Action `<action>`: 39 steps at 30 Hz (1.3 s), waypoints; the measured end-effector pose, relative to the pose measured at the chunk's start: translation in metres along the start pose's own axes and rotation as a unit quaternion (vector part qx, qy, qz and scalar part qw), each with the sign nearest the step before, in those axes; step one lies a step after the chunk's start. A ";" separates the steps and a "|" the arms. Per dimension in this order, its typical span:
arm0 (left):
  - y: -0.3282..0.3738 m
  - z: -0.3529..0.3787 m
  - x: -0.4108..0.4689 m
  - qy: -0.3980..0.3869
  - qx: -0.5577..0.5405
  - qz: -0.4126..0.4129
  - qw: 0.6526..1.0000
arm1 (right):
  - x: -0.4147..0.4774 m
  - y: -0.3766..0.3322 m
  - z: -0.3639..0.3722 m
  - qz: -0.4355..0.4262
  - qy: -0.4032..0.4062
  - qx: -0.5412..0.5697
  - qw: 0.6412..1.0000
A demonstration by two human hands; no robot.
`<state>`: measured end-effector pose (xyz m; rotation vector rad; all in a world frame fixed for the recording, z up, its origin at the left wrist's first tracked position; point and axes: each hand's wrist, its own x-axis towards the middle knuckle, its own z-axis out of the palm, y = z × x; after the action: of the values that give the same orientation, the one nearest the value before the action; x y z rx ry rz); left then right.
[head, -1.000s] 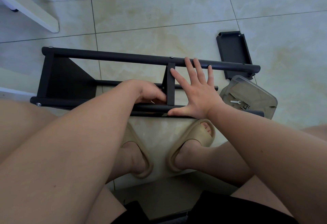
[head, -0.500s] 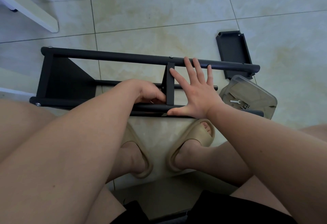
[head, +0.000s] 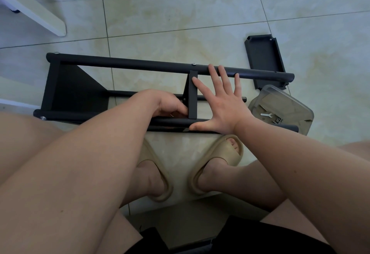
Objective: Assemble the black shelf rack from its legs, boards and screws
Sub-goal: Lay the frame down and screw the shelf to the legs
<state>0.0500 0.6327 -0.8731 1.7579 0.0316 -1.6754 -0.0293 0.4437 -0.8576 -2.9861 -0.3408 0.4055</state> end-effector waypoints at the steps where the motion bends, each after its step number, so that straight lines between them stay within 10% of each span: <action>1: 0.000 0.000 0.000 -0.008 0.000 -0.004 1.000 | 0.000 0.000 0.000 0.000 0.000 0.000 1.000; 39: -0.006 -0.008 0.007 -0.048 -0.041 -0.016 0.998 | -0.001 -0.001 -0.003 0.002 -0.008 0.003 1.000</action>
<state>0.0551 0.6378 -0.8822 1.6226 0.0843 -1.7556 -0.0300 0.4443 -0.8541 -2.9788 -0.3355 0.4302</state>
